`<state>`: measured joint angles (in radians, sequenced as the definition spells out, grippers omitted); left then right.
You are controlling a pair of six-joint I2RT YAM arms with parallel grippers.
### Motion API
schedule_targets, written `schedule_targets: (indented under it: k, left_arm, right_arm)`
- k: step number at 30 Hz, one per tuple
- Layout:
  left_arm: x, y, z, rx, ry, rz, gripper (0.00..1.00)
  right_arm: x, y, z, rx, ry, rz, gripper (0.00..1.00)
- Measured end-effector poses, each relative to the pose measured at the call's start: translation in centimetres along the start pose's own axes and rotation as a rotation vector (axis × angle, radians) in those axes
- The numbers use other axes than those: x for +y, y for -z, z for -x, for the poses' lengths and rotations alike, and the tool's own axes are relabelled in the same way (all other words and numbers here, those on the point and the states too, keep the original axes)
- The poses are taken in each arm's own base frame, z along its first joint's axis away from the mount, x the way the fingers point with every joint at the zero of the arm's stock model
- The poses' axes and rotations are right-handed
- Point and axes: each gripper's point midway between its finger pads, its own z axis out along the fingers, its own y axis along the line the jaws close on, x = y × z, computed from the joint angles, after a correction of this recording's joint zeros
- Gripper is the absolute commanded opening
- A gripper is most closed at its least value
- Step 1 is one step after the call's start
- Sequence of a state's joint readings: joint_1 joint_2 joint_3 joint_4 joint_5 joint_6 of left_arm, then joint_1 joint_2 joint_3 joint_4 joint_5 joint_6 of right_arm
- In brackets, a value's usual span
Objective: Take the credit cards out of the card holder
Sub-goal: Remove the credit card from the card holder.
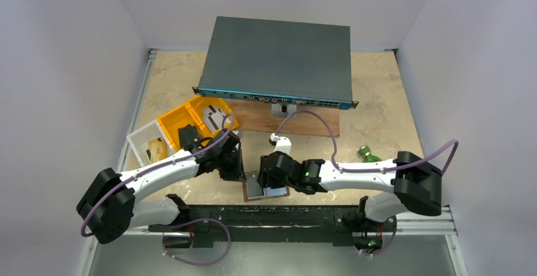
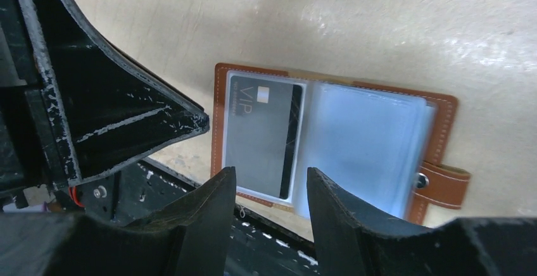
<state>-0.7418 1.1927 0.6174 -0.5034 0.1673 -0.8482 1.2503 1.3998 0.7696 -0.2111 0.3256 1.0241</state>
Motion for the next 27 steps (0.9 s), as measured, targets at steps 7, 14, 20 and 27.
schedule_targets:
  k: [7, 14, 20, 27]
  left_arm:
    - [1.0, -0.8, -0.8, 0.022, 0.006, 0.021, 0.11]
    - [0.9, -1.4, -0.8, 0.026, 0.006, 0.013, 0.1]
    - [0.6, -1.7, -0.5, 0.021, 0.004, 0.0, 0.09]
    - [0.9, -2.5, -0.8, 0.044, 0.011, 0.013, 0.07]
  right_arm:
    - [1.4, -1.7, -1.9, 0.072, -0.004, 0.061, 0.44]
    - [2.4, -2.0, -1.6, 0.067, -0.026, 0.112, 0.43]
    - [1.5, -2.7, -2.0, 0.075, -0.038, 0.102, 0.43]
    - [-0.5, -3.4, -2.9, 0.09, -0.069, 0.071, 0.43]
